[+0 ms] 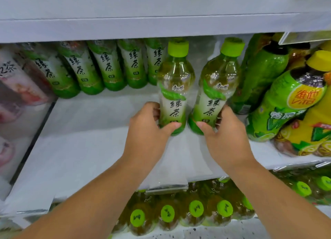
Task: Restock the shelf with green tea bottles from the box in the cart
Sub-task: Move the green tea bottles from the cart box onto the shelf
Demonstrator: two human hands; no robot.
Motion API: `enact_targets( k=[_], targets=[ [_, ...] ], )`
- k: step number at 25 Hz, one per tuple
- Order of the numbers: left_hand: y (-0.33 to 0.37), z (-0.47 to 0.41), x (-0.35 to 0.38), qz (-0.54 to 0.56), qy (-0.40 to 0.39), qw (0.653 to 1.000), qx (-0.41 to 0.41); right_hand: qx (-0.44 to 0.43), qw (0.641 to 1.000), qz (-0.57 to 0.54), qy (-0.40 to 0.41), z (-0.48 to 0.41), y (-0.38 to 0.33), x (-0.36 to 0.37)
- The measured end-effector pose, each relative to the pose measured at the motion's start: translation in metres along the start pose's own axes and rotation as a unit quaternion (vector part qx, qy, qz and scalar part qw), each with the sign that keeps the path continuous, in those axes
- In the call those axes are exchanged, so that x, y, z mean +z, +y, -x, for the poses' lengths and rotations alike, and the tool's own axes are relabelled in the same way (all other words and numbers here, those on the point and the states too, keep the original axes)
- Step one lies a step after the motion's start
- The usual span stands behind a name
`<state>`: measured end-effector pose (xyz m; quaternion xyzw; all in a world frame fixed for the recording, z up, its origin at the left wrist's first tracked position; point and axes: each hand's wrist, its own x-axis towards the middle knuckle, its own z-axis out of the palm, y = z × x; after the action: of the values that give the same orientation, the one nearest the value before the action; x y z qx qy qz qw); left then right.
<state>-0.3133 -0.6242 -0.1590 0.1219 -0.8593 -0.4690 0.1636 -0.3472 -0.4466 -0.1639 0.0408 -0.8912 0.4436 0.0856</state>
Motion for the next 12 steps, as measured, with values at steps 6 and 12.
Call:
enact_targets(
  k=[6,12],
  targets=[
    [0.004,-0.068,0.040,-0.040,0.015,0.999,0.016,0.030,0.998,0.013,0.047,-0.082,0.005,0.033],
    [0.012,-0.117,0.070,-0.129,0.052,0.990,0.038,0.037,0.997,0.010,0.065,-0.141,0.016,0.047]
  ],
)
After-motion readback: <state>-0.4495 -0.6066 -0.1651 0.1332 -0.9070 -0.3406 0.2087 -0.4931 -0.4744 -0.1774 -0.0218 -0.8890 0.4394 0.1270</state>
